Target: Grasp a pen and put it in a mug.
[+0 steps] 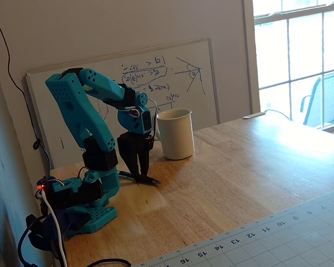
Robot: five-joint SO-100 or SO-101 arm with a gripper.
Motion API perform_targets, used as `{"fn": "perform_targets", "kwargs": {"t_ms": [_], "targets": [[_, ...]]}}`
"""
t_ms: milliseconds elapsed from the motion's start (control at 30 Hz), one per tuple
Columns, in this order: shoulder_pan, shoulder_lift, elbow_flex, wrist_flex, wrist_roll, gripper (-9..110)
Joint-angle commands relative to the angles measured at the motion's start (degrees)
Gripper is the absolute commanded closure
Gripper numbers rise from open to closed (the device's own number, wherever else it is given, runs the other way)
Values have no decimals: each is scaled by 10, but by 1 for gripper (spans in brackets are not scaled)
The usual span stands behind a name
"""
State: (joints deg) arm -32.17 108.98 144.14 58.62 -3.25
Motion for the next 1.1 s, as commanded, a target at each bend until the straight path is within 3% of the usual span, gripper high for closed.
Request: {"fn": "perform_targets", "kwargs": {"t_ms": [0,333,1067], "targets": [[-8,3,1,1,-7,99],[-2,74,-8,1,-5,99],[74,461,-9,0,-28,99]]}}
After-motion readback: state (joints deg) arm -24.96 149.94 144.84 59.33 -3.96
